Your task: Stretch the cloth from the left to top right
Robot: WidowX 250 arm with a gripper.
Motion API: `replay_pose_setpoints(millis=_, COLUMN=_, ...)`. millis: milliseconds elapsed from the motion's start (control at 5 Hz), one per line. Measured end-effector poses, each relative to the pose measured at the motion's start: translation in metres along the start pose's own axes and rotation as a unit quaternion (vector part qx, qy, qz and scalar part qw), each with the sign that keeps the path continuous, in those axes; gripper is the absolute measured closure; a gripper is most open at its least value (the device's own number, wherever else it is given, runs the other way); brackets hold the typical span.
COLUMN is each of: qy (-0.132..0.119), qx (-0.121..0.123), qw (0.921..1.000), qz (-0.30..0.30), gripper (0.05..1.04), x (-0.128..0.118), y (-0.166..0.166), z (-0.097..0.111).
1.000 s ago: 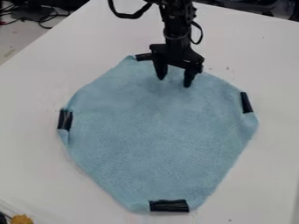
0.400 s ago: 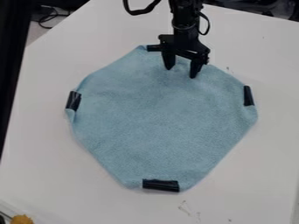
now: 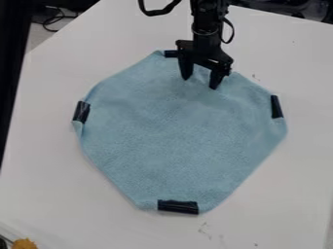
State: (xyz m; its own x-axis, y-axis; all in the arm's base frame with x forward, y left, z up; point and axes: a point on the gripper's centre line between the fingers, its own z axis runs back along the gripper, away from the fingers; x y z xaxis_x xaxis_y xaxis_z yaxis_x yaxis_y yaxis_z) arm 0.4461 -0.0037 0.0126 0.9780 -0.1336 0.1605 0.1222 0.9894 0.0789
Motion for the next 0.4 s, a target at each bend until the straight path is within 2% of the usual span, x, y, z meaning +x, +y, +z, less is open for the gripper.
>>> replay_pose_setpoints(millis=200, qy=-0.014, qx=0.018, qw=0.9997, qz=0.009, gripper=0.085, x=0.002, y=0.006, z=0.026)
replay_pose_setpoints(millis=400, qy=-0.042, qx=0.033, qw=0.9985, qz=0.017, gripper=0.085, x=0.008, y=0.012, z=0.057)
